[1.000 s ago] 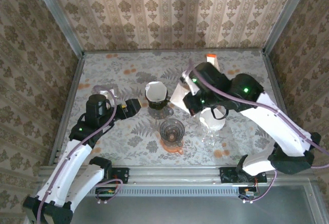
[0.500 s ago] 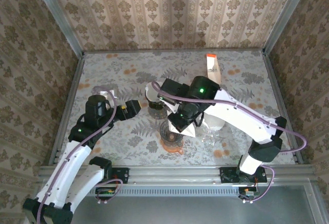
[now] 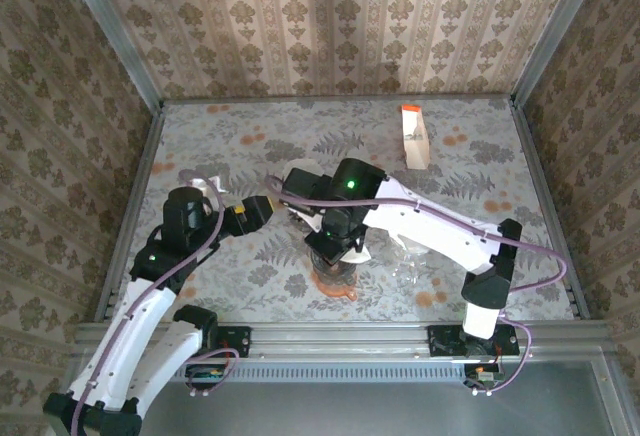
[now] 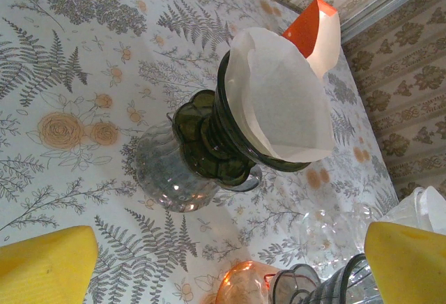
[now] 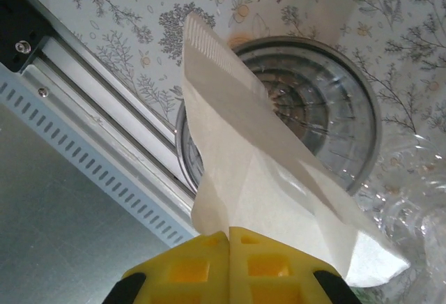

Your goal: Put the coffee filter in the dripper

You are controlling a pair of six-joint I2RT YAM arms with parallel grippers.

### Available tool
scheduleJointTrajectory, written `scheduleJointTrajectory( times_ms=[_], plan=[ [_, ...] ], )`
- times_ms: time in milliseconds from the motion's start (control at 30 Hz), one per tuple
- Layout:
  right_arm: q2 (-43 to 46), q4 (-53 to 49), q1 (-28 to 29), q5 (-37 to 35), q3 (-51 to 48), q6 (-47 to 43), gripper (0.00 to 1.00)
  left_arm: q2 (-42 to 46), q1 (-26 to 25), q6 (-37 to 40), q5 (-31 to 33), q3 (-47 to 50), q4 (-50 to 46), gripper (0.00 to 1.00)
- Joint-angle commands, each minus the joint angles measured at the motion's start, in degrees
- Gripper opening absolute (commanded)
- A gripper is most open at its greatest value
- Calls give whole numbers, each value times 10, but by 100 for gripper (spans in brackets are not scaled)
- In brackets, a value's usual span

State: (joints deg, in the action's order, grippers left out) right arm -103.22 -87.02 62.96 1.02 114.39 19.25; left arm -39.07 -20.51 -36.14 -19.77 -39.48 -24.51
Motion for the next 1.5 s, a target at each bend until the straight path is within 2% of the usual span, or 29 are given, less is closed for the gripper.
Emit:
scheduleJointTrajectory(
  times_ms=[0,467,667,867,1000,1233,1467],
  plan=[
    [-3,18,3,17,-8,-3,0,8,6,13,-12,5,-4,100],
    [20,88,2,25,-104,12,0,6,6,5,-28,15,8,100],
    [33,122,-7,22,-136,19,0,-7,6,8,-74,16,8,89],
    [48,146,-13,24,-162,21,0,-31,3,1,-146,39,15,82],
    [55,157,-15,24,-176,23,0,-40,-18,-13,-197,61,66,83],
    [65,170,-17,26,-189,26,0,-58,-70,-22,-218,76,124,87],
    [78,181,-17,27,-201,31,11,-96,-108,-19,-216,72,149,82]
  ],
)
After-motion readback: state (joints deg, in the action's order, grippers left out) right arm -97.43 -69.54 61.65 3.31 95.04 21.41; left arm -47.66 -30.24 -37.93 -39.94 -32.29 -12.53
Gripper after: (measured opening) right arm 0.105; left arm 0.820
